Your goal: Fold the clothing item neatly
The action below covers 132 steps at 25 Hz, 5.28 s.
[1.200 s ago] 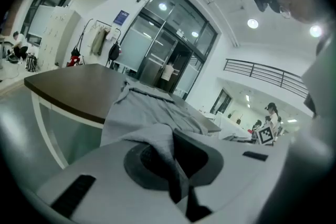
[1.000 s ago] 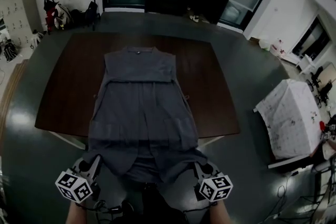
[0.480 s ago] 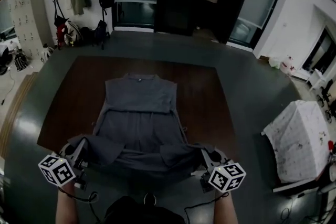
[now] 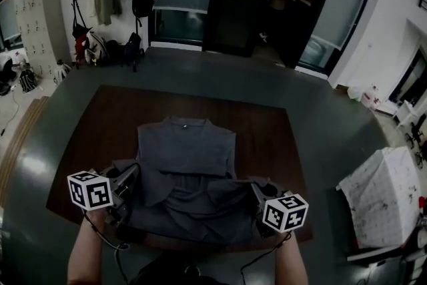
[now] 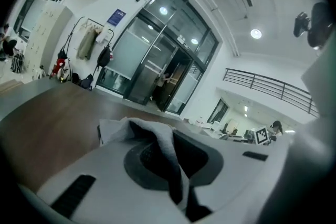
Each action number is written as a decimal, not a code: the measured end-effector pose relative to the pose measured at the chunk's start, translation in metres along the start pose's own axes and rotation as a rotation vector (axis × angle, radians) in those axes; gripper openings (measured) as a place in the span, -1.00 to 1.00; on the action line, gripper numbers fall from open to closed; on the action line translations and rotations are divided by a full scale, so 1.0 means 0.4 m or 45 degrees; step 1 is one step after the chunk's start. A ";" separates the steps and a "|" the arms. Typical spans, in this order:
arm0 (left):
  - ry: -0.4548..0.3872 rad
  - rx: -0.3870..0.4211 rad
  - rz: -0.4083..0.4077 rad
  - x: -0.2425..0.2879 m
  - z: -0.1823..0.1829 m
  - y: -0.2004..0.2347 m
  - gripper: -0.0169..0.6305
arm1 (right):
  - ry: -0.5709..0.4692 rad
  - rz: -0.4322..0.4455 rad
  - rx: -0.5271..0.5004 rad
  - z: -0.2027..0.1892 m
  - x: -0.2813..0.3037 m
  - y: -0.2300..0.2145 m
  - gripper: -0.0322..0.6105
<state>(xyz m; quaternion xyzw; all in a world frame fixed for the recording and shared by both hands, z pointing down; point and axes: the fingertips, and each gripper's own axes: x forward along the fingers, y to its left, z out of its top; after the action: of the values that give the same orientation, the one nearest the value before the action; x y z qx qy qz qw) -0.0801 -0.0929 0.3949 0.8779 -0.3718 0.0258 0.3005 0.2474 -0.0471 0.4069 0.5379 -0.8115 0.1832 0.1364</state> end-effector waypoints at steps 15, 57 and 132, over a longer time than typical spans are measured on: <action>0.187 -0.209 0.066 0.445 0.225 0.523 -0.86 | 0.117 -0.174 0.262 0.173 0.522 -0.403 -0.88; 0.552 -0.392 -0.189 0.412 -0.050 0.522 -0.86 | -0.076 -0.296 0.725 0.292 0.705 -0.748 -0.55; 0.292 -0.393 0.070 0.720 0.229 0.885 -0.84 | 0.660 0.701 0.226 0.040 1.327 0.236 -0.51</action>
<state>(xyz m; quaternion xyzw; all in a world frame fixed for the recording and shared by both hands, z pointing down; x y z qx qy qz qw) -0.1248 -0.5187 0.5774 0.8023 -0.3585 0.0768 0.4711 -0.0442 -0.4575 0.6004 0.2455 -0.8451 0.4123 0.2355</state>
